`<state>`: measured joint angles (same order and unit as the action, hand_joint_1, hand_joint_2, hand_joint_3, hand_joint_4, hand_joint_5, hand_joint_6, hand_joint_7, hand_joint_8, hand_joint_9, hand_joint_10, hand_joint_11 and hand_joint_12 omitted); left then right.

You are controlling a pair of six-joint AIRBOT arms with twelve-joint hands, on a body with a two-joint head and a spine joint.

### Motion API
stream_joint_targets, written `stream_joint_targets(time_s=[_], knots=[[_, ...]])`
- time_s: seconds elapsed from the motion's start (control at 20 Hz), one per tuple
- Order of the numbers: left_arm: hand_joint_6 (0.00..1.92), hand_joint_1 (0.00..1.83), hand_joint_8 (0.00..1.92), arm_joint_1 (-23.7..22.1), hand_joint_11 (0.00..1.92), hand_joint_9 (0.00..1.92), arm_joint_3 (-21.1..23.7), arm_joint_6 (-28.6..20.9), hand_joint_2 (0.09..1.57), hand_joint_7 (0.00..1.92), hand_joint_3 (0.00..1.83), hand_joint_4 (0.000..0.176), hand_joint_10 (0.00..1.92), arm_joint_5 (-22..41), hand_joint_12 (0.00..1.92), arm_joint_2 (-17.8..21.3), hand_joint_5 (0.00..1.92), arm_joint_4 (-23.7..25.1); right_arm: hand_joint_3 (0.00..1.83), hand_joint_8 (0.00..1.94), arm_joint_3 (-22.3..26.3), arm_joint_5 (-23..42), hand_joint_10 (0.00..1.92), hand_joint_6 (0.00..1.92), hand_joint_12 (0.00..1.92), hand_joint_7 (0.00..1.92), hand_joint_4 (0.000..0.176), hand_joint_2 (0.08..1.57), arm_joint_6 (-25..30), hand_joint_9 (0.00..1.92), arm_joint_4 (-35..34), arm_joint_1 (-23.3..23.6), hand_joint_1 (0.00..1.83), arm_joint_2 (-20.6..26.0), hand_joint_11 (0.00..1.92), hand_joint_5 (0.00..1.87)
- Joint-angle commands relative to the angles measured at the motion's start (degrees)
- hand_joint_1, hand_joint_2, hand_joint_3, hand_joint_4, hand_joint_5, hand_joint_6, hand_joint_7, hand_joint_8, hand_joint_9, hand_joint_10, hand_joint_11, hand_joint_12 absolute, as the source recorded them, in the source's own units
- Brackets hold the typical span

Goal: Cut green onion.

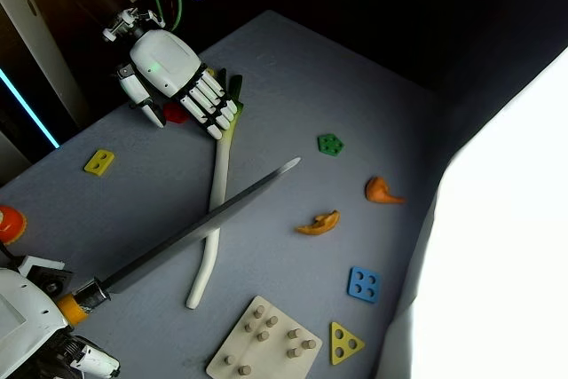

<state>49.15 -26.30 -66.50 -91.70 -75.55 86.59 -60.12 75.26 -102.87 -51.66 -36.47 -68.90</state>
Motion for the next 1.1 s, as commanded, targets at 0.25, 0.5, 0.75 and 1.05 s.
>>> stream_joint_targets(time_s=[0.25,0.5,0.75,1.05], knots=[[0.00,0.31,0.00,-0.05,0.00,0.01,-0.14,0.10,1.41,0.03,0.00,0.000,0.00,-2.84,0.14,-0.16,0.06,1.04,0.72,1.94,0.02,5.68,1.92,1.92,1.92,1.58,0.176,0.81,2.66,1.64,7.54,6.34,1.60,3.18,1.67,1.29],[0.00,0.33,0.00,-0.08,0.00,0.02,-0.41,0.11,1.40,0.04,0.00,0.000,0.00,-2.49,0.16,-0.16,0.06,2.09,0.70,1.94,-1.22,-3.36,1.92,1.92,1.92,1.56,0.176,0.82,7.04,1.63,10.13,11.30,1.57,7.17,1.67,1.26],[0.00,0.34,0.00,-0.42,0.00,0.02,-0.61,0.12,1.40,0.03,0.00,0.000,0.00,-2.48,0.13,-0.14,0.04,2.95,0.68,1.94,-8.86,-11.63,1.92,1.92,1.92,1.57,0.176,0.82,20.67,1.62,20.44,12.80,1.59,8.27,1.65,1.26],[0.00,0.34,0.00,-1.81,0.00,0.00,-1.00,0.85,1.40,0.01,0.00,0.000,0.00,-2.40,0.08,-0.01,0.03,3.68,0.60,1.94,-24.91,-13.26,1.92,1.92,1.92,1.56,0.176,0.88,34.76,1.62,22.28,11.85,1.56,2.04,1.66,1.26]])
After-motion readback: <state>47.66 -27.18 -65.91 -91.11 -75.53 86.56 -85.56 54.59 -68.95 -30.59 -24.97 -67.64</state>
